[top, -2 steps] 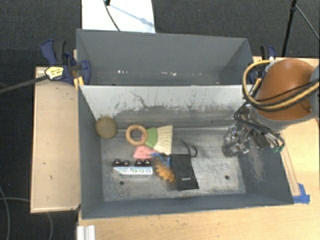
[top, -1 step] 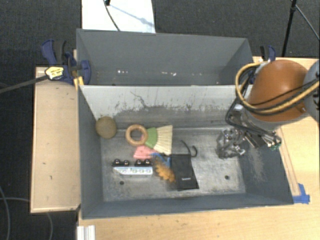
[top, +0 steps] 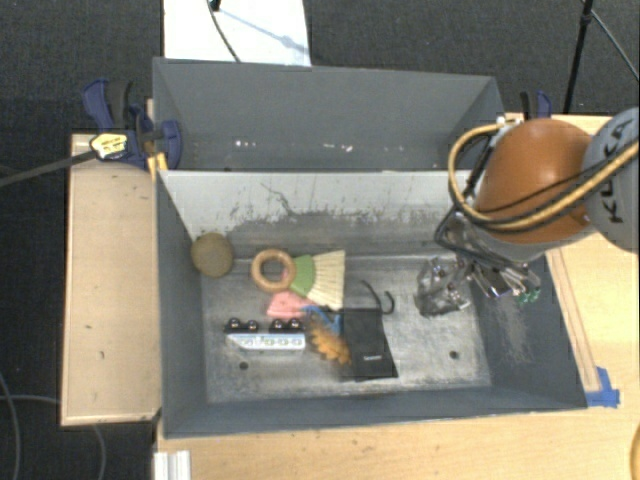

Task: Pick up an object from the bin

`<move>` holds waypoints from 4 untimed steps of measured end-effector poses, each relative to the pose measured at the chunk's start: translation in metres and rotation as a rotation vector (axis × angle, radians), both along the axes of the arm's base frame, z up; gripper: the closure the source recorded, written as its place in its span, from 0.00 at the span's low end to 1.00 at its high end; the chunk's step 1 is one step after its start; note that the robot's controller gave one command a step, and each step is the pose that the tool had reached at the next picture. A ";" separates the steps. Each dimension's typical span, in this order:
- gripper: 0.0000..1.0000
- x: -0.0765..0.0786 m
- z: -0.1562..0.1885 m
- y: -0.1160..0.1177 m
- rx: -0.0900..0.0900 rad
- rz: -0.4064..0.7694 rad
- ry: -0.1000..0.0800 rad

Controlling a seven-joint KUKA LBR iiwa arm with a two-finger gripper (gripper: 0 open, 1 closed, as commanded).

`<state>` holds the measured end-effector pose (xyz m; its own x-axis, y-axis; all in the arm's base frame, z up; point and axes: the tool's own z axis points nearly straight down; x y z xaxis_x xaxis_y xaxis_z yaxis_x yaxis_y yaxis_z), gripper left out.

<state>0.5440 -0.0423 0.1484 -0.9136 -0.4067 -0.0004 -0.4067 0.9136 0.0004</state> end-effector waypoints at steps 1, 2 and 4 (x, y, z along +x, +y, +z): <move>1.00 0.031 0.017 0.014 0.000 0.207 -0.003; 1.00 0.011 -0.001 0.037 0.000 0.202 -0.005; 0.00 0.035 -0.012 0.037 0.000 0.206 -0.004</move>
Offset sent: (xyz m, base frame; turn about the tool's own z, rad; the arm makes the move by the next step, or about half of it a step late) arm 0.0017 0.0438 -0.0083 -0.1949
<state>0.5792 -0.0054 0.1365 -0.8111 -0.5849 -0.0041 -0.5849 0.8111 -0.0015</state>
